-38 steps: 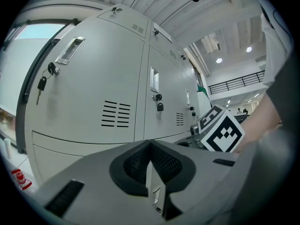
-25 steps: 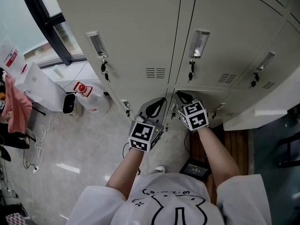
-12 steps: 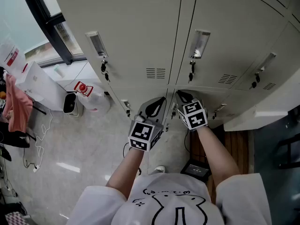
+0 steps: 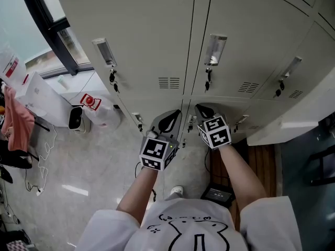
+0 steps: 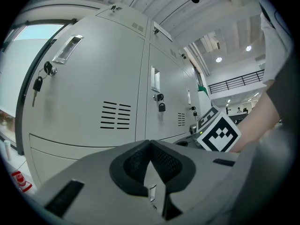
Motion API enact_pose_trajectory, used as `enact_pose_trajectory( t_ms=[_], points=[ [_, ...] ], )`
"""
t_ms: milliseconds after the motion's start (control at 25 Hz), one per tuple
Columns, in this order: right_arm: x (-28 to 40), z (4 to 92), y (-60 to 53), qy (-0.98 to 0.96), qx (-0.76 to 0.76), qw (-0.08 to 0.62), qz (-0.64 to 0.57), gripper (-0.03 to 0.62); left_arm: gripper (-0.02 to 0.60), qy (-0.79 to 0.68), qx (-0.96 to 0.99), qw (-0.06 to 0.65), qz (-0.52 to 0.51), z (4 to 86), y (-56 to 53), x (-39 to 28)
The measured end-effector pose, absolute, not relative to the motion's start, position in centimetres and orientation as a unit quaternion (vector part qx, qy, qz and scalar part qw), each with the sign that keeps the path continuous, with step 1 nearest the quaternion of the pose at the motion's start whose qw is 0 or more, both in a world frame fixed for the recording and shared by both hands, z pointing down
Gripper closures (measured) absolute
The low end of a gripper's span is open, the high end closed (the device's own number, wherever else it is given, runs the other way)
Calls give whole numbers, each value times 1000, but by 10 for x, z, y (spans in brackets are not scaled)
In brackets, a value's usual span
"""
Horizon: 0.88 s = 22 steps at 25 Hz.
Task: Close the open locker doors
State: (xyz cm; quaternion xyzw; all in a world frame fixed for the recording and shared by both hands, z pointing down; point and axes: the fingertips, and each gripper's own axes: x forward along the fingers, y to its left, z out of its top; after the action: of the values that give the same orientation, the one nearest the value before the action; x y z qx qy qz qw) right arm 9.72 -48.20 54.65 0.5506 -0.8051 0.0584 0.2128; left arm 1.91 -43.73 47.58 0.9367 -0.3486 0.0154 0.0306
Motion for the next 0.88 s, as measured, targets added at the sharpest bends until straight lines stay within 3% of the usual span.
enact_pose_trajectory(
  t_ms=[880],
  points=[
    [97,469,-392,-827,549,115,20,586,561,-362,932,5,-2,444,-369,33]
  ],
)
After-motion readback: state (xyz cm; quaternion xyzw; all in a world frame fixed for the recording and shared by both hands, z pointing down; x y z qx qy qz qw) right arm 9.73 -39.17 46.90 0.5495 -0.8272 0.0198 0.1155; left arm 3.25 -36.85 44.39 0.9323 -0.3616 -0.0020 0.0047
